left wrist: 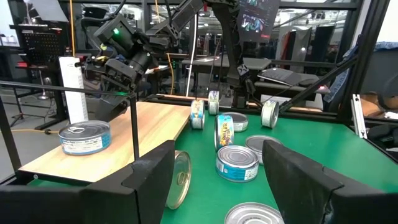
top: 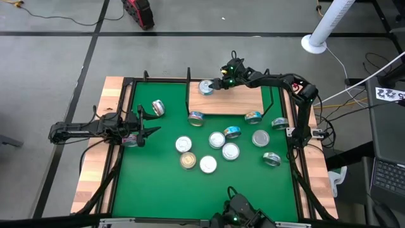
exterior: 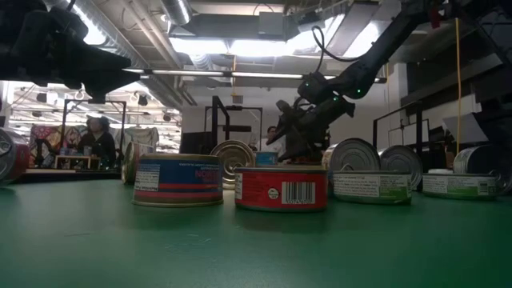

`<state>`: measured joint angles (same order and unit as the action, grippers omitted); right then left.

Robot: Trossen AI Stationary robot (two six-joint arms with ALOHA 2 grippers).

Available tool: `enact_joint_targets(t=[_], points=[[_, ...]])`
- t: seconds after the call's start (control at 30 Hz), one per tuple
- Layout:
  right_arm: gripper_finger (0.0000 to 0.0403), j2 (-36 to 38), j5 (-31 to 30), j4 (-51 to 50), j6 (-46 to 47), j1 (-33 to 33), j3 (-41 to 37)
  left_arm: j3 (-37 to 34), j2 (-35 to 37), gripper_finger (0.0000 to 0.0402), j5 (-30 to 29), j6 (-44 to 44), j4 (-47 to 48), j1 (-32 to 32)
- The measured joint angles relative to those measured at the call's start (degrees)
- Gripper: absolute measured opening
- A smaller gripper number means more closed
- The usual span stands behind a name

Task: Stack canned seafood by type on shelf
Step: Put the yellow blue tuna can on the shelf, then stack the yellow blue tuna can on top of the yellow blue tuna can on the shelf

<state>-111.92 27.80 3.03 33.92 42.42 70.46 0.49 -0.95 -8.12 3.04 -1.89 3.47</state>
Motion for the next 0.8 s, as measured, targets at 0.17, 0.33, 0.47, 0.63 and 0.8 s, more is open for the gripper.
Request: enact_joint_targets(t=[0.17, 0.33, 0.47, 0.63, 0.8], points=[[0.0260, 0.02, 5.85, -0.21, -2.79, 0.02, 0.22, 0.00, 0.00, 0.0239, 0.01, 0.10, 0.00, 0.00], [0.0260, 0.05, 13.15, -0.02, -2.91, -0.01, 2.68, 0.00, 0.00, 0.0239, 0.02, 0.13, 0.00, 0.00], [0.0260, 0.07, 18.23, -0.07, -2.79, -0.01, 5.36, 0.00, 0.00, 0.0239, 0.00, 0.17, 0.00, 0.00], [0.0260, 0.09, 18.81, -2.02, -2.74, -0.03, 9.05, 0.00, 0.00, 0.0239, 0.02, 0.19, 0.00, 0.01], [0.0260, 0.88, 19.28, -6.75, -5.07, -0.01, 13.21, 0.00, -0.01, 0.0239, 0.01, 0.19, 0.00, 0.00]])
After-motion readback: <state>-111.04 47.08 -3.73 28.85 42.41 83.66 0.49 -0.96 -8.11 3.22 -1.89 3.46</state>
